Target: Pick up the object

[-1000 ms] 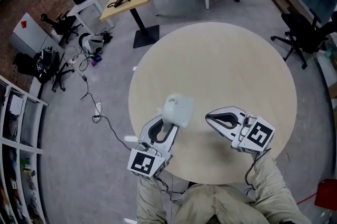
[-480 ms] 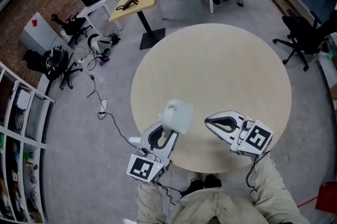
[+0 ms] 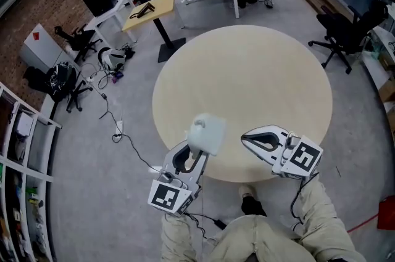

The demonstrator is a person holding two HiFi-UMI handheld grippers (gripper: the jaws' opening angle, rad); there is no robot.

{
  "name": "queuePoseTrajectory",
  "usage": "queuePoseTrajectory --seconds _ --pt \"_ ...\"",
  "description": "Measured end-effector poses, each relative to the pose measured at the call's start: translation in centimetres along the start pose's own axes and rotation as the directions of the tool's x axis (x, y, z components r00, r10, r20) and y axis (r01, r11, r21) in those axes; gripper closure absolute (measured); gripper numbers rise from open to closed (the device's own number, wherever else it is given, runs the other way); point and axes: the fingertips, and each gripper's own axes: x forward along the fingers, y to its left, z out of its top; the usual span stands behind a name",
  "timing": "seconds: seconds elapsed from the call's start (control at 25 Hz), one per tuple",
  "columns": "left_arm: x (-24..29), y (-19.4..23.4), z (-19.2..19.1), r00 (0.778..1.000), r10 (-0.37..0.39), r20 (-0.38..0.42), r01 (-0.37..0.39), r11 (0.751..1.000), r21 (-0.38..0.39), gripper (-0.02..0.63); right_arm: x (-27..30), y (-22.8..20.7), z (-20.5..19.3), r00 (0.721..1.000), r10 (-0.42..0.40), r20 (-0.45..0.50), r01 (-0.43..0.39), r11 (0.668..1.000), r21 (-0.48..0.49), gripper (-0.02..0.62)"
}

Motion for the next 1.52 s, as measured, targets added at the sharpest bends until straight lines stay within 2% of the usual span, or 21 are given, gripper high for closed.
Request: queuePoseTrajectory --seconds 0.2,0.52,0.84,1.16,1.52 --pt "-5.3 -2.6 -0.8 1.0 -0.001 -0.021 0.001 1.0 -0.015 0.471 -0.8 5.4 -0.6 1.0 0.0 0.011 0.0 1.0 0.022 0.594" --pt "-13.0 -6.7 -1.0 1.0 0.022 -0.01 -0.022 1.0 -0.01 0.471 -2.9 13.7 -0.2 1.0 0.009 0.025 -0.009 1.0 -0.008 0.594" --pt "-18.6 -10.3 0.0 0.999 0.051 -0.009 -0.052 0.999 -0.008 0.471 -5.6 18.7 0.6 1.0 0.001 0.014 -0.001 1.0 -0.012 0.594" --pt "-21.4 -11.9 1.6 0.994 0.107 0.024 -0.107 0.994 0.003 0.471 -8.1 20.9 1.5 1.0 -0.001 0.009 0.001 0.999 -0.035 0.594" --pt "-21.0 -14.4 3.1 0.993 0.109 0.041 -0.109 0.994 0.007 0.471 -10.9 21.2 2.7 1.0 -0.006 0.031 0.007 0.999 -0.041 0.594"
